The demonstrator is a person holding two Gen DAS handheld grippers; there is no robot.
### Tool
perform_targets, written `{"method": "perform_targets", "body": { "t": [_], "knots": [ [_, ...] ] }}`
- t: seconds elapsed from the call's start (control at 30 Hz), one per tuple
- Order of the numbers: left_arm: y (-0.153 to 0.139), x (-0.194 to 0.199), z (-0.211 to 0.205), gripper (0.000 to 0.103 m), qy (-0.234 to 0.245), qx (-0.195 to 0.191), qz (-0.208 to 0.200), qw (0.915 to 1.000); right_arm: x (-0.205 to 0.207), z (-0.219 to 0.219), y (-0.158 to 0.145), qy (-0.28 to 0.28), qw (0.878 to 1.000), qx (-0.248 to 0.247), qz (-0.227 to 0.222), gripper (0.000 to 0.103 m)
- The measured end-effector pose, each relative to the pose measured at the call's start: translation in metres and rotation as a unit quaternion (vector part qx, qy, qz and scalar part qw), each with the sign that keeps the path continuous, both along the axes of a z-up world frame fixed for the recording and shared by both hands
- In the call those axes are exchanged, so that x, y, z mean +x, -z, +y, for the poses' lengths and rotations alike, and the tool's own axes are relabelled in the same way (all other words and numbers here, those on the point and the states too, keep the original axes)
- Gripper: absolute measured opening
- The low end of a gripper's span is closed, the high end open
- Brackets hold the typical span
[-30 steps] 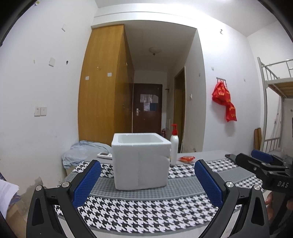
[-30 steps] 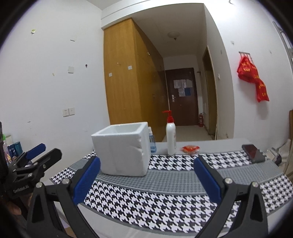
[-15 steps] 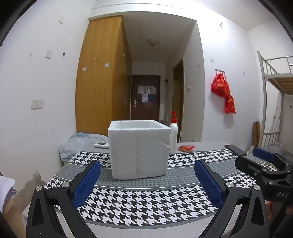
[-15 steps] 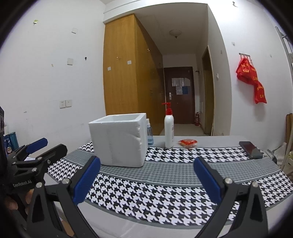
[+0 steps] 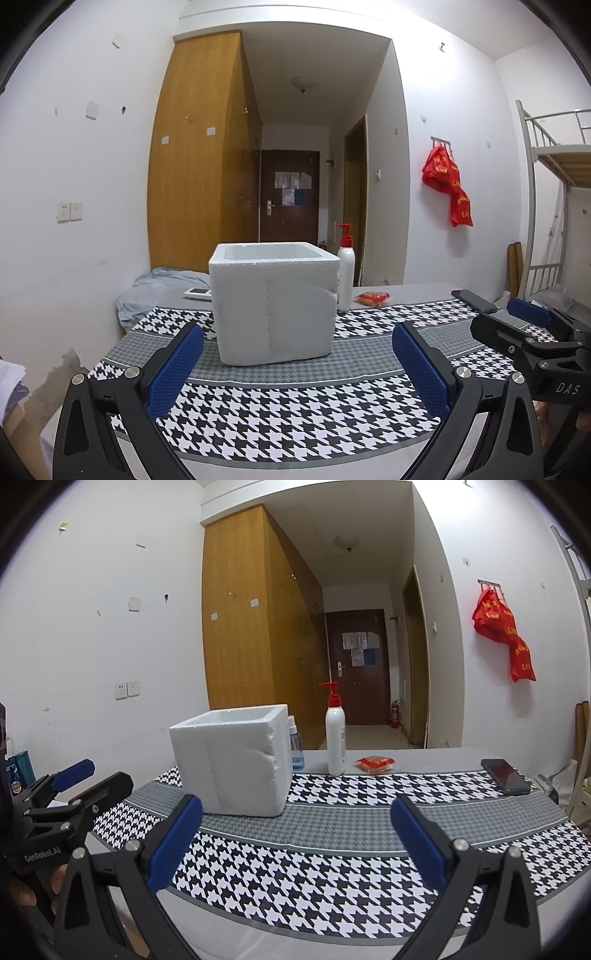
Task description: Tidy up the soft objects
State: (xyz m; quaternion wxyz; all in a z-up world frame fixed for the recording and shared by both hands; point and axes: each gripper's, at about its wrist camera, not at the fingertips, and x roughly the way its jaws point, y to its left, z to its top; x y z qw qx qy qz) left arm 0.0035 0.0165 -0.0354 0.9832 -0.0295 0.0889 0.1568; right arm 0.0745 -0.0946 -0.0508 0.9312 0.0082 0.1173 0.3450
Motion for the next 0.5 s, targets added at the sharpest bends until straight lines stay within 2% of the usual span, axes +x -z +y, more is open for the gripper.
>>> {"method": "perform_targets", "body": {
  "t": [0.5],
  "knots": [
    [0.0004, 0.0006, 0.0013, 0.102, 0.003, -0.004, 0.003, 1.0, 0.0009, 0.0045, 0.002, -0.001, 1.0, -0.013, 0.005, 0.103]
  ]
}}
